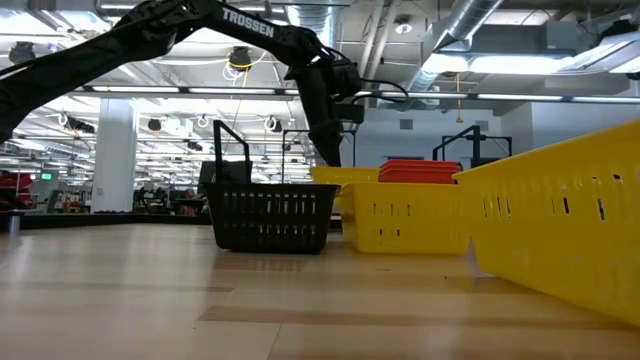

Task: Stack baskets on shelf by color
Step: Put the bottom left yellow bin on the shelf, then stack the top yellow bin on top of the other yellow bin on the shelf

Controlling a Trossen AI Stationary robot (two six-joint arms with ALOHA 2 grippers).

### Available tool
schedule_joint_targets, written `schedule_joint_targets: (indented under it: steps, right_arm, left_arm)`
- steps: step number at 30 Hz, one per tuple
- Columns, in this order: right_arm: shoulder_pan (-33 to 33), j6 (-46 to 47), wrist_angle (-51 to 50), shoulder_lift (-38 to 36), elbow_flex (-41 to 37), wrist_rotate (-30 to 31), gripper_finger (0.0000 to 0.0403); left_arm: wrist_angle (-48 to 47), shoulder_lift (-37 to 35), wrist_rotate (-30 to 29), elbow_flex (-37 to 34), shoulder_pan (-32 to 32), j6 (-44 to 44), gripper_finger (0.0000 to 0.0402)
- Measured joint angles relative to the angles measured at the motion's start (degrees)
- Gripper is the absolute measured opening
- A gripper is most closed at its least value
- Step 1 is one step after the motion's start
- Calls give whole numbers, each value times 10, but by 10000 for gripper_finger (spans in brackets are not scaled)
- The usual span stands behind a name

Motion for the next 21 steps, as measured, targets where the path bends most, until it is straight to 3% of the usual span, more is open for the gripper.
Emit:
schedule_joint_targets:
  steps: [6, 13, 17, 21]
  right_arm:
    - [0, -2, 0, 0, 0, 0, 8]
    - [0, -9, 0, 0, 0, 0, 8]
    - [0, -18, 0, 0, 0, 0, 8]
    - [0, -32, 0, 0, 0, 0, 8]
  left_arm:
    - [6, 0, -27, 12, -3, -19, 116]
    - [-7, -30, -12, 19, -4, -96, 121]
    - [-61, -67, 70, 20, -8, -158, 121]
    - [-125, -96, 216, 20, -21, -203, 121]
